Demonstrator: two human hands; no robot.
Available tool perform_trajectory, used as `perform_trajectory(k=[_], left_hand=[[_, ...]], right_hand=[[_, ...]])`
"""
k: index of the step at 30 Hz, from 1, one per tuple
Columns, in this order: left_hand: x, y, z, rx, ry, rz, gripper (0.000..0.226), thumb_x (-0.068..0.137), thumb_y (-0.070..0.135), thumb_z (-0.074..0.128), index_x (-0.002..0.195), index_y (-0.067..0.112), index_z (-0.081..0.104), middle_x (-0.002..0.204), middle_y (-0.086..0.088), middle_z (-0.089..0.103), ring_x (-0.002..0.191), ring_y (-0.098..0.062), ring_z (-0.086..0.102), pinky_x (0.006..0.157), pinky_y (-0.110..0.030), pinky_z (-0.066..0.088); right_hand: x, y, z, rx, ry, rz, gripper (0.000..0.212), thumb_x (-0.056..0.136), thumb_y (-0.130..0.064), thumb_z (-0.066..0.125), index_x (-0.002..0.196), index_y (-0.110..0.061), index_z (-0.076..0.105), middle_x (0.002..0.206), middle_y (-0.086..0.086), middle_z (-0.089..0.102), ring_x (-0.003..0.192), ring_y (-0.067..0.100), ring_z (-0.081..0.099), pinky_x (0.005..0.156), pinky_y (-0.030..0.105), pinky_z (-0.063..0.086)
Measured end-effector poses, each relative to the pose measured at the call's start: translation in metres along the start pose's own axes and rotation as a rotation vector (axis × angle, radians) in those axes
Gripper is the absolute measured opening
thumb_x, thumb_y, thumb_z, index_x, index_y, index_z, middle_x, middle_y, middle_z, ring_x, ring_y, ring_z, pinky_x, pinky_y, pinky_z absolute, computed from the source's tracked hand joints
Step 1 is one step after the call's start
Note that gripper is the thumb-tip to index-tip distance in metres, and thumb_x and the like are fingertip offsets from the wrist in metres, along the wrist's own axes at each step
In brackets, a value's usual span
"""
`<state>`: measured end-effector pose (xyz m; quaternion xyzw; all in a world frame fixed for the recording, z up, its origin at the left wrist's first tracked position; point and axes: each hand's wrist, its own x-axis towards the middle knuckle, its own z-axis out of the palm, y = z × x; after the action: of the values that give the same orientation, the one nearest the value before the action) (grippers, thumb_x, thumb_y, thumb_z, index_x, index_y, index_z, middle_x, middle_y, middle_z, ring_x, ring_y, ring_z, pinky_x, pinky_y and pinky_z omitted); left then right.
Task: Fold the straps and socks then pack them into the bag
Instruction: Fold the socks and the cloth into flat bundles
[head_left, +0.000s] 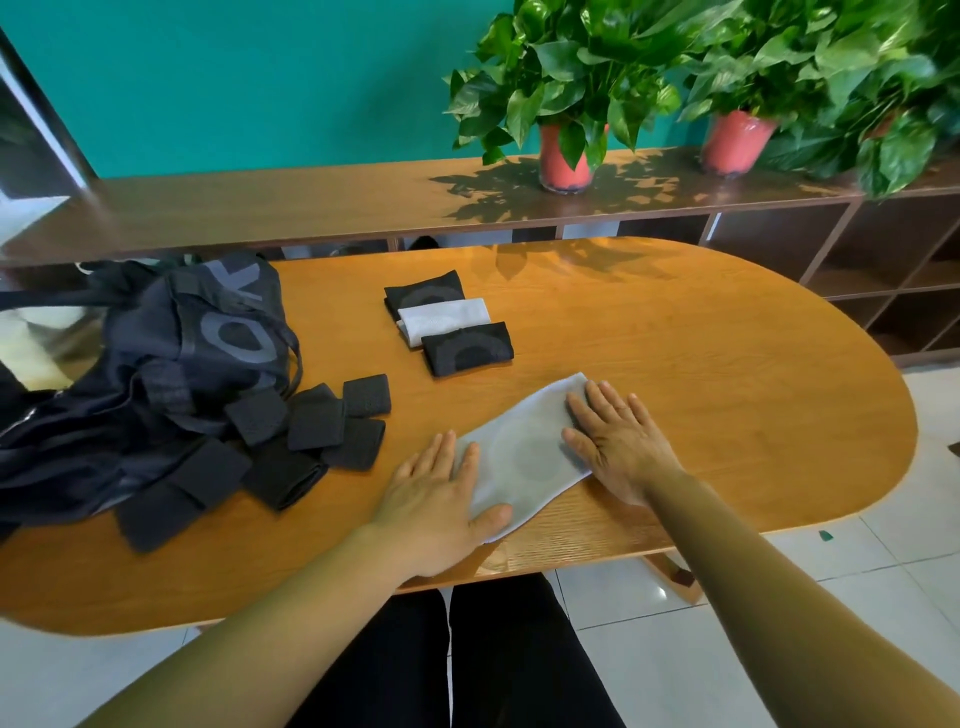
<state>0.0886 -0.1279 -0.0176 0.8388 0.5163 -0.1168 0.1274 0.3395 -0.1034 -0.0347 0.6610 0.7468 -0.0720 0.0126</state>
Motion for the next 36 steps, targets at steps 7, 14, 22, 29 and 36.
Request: perform_trajectory(k=[7, 14, 22, 29, 36], left_hand=[[-0.018, -0.026, -0.008, 0.069, 0.080, 0.308, 0.099, 0.080, 0.079, 0.041, 0.154, 0.026, 0.003, 0.162, 0.004, -0.007, 0.146, -0.004, -0.011, 0.117, -0.029, -0.012], [-0.032, -0.022, -0.005, 0.100, 0.092, 0.331, 0.101, 0.074, 0.070, 0.060, 0.153, 0.030, 0.012, 0.158, 0.008, 0.006, 0.144, -0.017, 0.007, 0.114, -0.027, 0.002], [-0.027, -0.011, 0.006, -0.073, 0.313, 0.524, 0.038, 0.078, 0.044, 0.066, 0.111, 0.026, 0.065, 0.095, 0.010, 0.052, 0.088, -0.011, 0.048, 0.077, -0.023, 0.032], [-0.003, 0.014, -0.003, -0.384, 0.290, 0.225, 0.028, 0.087, 0.033, 0.052, 0.063, 0.022, 0.043, 0.059, 0.004, 0.045, 0.056, -0.019, 0.047, 0.051, -0.029, 0.030], [0.013, 0.019, 0.009, -0.570, 0.410, 0.020, 0.042, 0.088, 0.043, 0.059, 0.059, 0.019, 0.041, 0.051, 0.005, 0.036, 0.047, -0.011, 0.032, 0.049, -0.030, 0.022]], right_hand=[[-0.032, -0.051, 0.009, -0.056, 0.439, -0.051, 0.038, 0.082, -0.037, 0.044, 0.107, -0.016, 0.065, 0.116, 0.008, 0.064, 0.108, 0.033, 0.056, 0.078, 0.039, 0.046], [-0.034, -0.060, 0.013, 0.077, 0.183, 0.141, 0.056, 0.086, -0.047, 0.017, 0.129, -0.023, 0.045, 0.146, 0.004, 0.034, 0.131, 0.027, 0.030, 0.097, 0.038, 0.033], [-0.018, -0.050, -0.002, 0.493, 0.116, -0.067, 0.042, 0.092, -0.008, 0.047, 0.132, -0.016, 0.054, 0.145, 0.008, 0.041, 0.139, 0.023, 0.028, 0.112, 0.031, 0.021], [-0.054, -0.056, -0.015, 1.178, 0.180, 0.052, 0.023, 0.084, -0.023, 0.057, 0.101, -0.020, 0.071, 0.102, 0.000, 0.071, 0.100, 0.011, 0.064, 0.091, 0.027, 0.051], [-0.078, -0.043, 0.013, 1.038, 0.265, 0.098, 0.031, 0.079, -0.048, 0.064, 0.098, -0.024, 0.067, 0.083, -0.004, 0.068, 0.080, 0.015, 0.063, 0.070, 0.038, 0.053]])
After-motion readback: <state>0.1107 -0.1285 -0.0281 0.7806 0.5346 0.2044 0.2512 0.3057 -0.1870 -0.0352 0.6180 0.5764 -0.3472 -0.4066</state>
